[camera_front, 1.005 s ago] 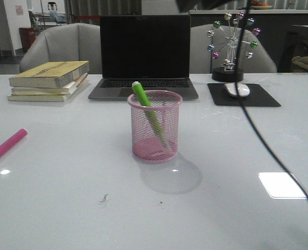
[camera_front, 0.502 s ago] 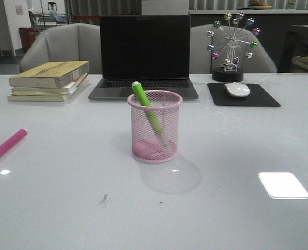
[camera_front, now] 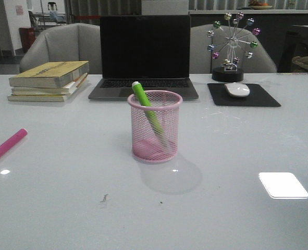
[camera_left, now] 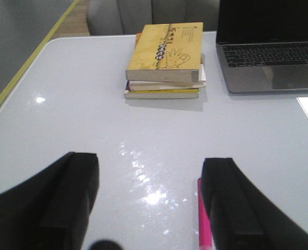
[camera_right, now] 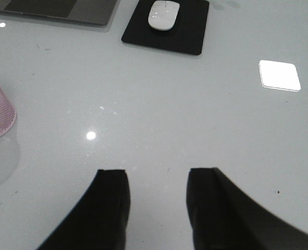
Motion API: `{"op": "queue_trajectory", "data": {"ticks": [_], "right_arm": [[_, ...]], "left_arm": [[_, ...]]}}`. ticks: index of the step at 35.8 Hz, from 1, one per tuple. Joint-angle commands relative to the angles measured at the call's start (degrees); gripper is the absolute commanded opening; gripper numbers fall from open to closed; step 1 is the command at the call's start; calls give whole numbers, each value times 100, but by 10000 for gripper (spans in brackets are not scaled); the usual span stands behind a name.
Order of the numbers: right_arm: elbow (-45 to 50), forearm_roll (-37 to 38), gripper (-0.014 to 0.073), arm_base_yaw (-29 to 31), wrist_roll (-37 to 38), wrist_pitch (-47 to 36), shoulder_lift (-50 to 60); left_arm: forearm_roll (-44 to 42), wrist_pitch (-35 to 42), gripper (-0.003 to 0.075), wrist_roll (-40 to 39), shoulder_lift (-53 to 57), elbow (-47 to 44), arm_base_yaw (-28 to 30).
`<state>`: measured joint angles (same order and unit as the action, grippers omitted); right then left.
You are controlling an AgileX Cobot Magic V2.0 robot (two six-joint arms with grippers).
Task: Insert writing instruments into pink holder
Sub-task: 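Withdraw the right gripper away from the holder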
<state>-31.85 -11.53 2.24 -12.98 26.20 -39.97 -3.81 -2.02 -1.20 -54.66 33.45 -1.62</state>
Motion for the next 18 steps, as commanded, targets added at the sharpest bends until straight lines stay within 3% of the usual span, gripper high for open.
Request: {"op": "queue_trajectory", "data": {"ticks": [1, 9, 18], "right_arm": [[-154, -13, 393, 29, -50, -402, 30], [-154, -13, 393, 29, -50, -428, 30], [-154, -13, 393, 29, -50, -368, 30]], "left_arm": [[-375, 437, 489, -52, 30, 347, -393], [-279, -346, 490, -52, -393, 1186, -1056], [-44, -3034, 490, -52, -1864, 3297, -1060]]}}
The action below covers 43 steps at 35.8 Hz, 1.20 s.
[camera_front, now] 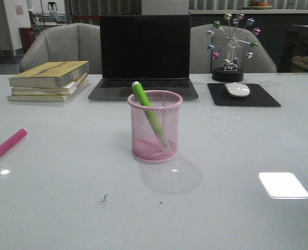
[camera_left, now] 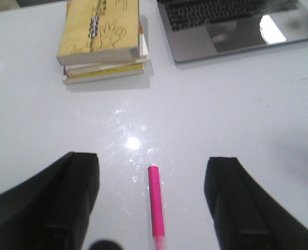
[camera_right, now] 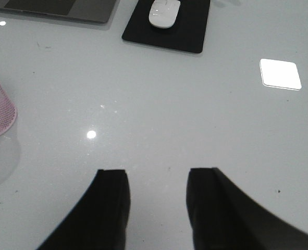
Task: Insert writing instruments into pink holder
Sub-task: 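Withdraw the right gripper away from the holder, then lower the left gripper onto the pink highlighter and close on it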
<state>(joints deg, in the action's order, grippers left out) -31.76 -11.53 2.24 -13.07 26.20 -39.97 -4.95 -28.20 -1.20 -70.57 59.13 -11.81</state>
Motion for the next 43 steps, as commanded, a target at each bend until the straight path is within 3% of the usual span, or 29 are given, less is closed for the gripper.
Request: {"op": "queue_trajectory", "data": {"ticks": [1, 6, 10, 27, 43], "right_arm": [[-163, -13, 393, 29, -41, -356, 30], [-163, -13, 393, 29, -41, -324, 30], [-163, -13, 393, 29, -41, -294, 30], [-163, 312, 393, 29, -41, -283, 30], [-163, 375, 393, 29, -41, -259, 30]], "left_arm": [[112, -653, 490, -52, -480, 920, -41], [429, -1822, 490, -52, -1386, 1879, -41], [495, -2152, 489, -168, -1950, 2332, -41], [495, -2186, 490, -404, -3206, 2499, 198], [495, -1715, 489, -404, -3855, 2507, 314]]}}
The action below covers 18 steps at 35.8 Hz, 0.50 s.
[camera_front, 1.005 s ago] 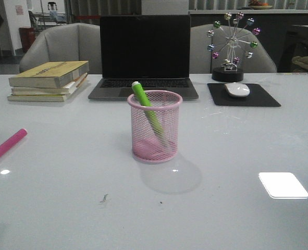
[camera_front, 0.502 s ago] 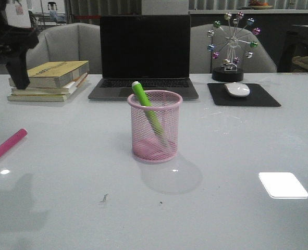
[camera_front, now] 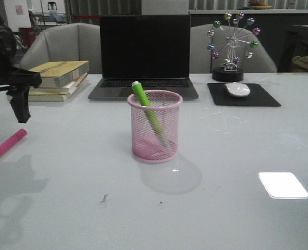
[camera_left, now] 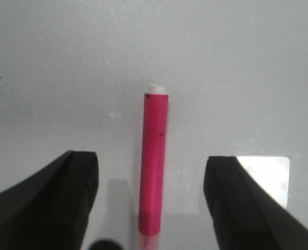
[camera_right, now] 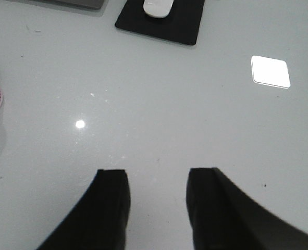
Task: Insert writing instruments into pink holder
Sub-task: 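Lower the left gripper onto the pink highlighter and close on it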
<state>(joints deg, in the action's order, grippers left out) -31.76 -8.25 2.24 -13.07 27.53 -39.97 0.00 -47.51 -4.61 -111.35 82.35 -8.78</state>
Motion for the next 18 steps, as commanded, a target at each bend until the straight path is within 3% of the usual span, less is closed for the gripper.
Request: {"op": "queue_trajectory", "data": {"ticks": [1, 18], "right_arm": [[-163, 47, 393, 29, -41, -392, 30], [-163, 42, 393, 29, -41, -386, 30]], "left_arm": [[0, 225, 489, -62, 199, 185, 11], [0, 238, 489, -62, -189, 185, 11]]}}
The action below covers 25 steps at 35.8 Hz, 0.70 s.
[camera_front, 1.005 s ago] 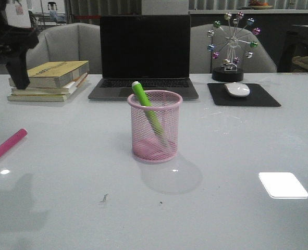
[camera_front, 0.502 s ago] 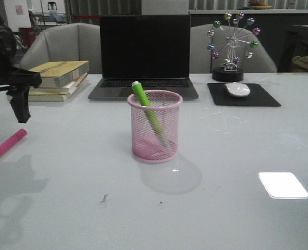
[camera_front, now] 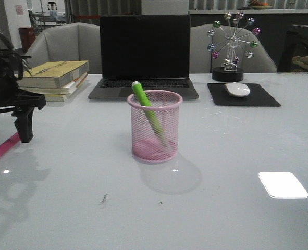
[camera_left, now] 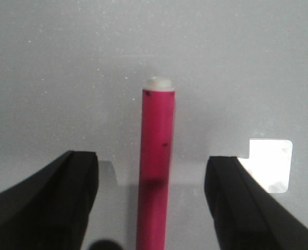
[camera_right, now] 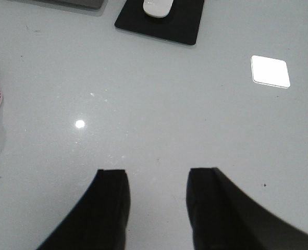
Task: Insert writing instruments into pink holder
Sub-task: 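Lower the left gripper onto the pink highlighter and close on it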
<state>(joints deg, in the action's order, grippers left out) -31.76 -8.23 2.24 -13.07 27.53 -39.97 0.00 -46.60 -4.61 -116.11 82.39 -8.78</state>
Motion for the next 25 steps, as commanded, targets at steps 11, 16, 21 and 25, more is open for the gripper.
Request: {"op": "queue_trajectory", "data": {"ticks": [11, 16, 21, 25], "right_arm": [[-163, 40, 393, 29, -41, -386, 30], [-163, 40, 393, 29, -41, -386, 30], [-163, 40, 393, 29, -41, -386, 30], [-163, 40, 393, 29, -41, -386, 30]], "left_arm": [[0, 247, 489, -62, 214, 181, 11], [0, 197, 489, -62, 101, 169, 11], [0, 88, 489, -62, -48, 169, 11], [0, 7, 464, -62, -124, 169, 11]]}}
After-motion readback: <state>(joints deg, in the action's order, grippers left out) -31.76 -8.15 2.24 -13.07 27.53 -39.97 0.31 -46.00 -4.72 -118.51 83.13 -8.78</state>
